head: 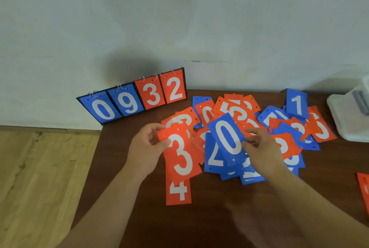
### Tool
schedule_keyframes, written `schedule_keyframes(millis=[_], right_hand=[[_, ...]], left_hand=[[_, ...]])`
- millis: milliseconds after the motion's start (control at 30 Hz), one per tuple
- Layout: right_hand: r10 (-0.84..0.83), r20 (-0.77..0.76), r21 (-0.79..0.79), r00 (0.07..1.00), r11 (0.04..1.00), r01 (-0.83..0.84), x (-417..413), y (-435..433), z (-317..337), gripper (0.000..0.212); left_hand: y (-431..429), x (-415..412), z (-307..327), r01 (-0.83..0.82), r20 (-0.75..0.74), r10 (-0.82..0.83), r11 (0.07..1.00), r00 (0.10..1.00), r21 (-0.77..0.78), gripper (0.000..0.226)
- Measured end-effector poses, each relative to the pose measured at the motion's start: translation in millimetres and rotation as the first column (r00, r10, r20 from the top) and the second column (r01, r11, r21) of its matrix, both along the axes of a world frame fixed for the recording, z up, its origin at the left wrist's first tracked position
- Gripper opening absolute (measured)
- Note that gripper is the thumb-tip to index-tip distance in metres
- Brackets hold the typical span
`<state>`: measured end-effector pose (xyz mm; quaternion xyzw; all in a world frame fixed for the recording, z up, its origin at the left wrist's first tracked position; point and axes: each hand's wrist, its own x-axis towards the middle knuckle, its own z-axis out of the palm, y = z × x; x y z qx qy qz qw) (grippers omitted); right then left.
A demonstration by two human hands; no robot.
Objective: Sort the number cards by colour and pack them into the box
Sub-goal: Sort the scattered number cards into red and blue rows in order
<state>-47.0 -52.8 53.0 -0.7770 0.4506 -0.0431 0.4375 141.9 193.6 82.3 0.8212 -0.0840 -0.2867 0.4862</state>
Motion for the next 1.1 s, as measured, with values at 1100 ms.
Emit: schedule_keyframes(millis=[1100], right_hand=[[0.567,0.339,-0.431,0.751,0.803,-0.412,-127,-24,226,0.022]], left_hand=[[-75,-198,203,0.182,0.433,0.026,0.883,0.901,-0.432,0.018]])
